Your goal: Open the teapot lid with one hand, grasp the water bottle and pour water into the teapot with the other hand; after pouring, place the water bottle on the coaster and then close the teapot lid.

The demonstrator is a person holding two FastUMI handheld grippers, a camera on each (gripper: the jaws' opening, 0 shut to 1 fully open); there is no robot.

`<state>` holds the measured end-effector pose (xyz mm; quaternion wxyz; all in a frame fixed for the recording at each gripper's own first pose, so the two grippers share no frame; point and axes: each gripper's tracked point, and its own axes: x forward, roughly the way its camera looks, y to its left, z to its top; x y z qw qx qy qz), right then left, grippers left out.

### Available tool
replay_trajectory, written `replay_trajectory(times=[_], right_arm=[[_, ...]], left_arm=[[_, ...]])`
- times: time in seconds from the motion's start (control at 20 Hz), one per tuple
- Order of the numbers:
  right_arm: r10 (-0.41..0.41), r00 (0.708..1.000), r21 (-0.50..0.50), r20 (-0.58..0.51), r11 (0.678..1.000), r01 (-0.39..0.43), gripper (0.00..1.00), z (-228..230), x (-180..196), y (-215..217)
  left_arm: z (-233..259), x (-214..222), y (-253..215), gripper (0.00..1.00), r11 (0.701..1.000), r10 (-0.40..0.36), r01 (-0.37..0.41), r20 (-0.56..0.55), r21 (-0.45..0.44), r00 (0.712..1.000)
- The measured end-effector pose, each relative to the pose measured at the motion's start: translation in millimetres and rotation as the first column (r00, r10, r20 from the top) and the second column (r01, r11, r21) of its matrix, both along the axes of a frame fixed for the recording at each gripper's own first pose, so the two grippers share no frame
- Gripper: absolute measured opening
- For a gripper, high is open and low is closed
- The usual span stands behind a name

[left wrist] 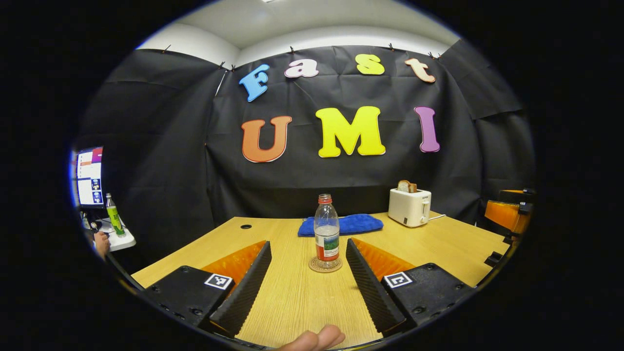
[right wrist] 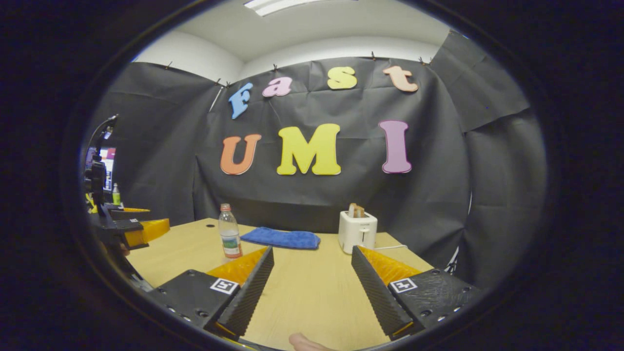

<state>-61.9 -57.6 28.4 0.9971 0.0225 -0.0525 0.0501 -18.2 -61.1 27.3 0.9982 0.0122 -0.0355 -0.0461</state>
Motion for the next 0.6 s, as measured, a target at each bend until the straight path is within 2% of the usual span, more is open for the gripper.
replay_trajectory(times=[0.2, 0.6], right_arm=[[-0.002, 1.0, 0.004, -0.023, 1.0, 0.002, 0.94, -6, 5, 0], [-0.012, 0.999, -0.007, -0.044, 1.0, 0.012, 0.96, -13, 10, 0]], left_arm=[[-3, 1, -1, 0.96, 1.0, -0.008, 0.008, -0.014, -0.02, 1.0], [-3, 3, 4, 0.96, 1.0, -0.003, 0.002, -0.017, -0.019, 1.0]])
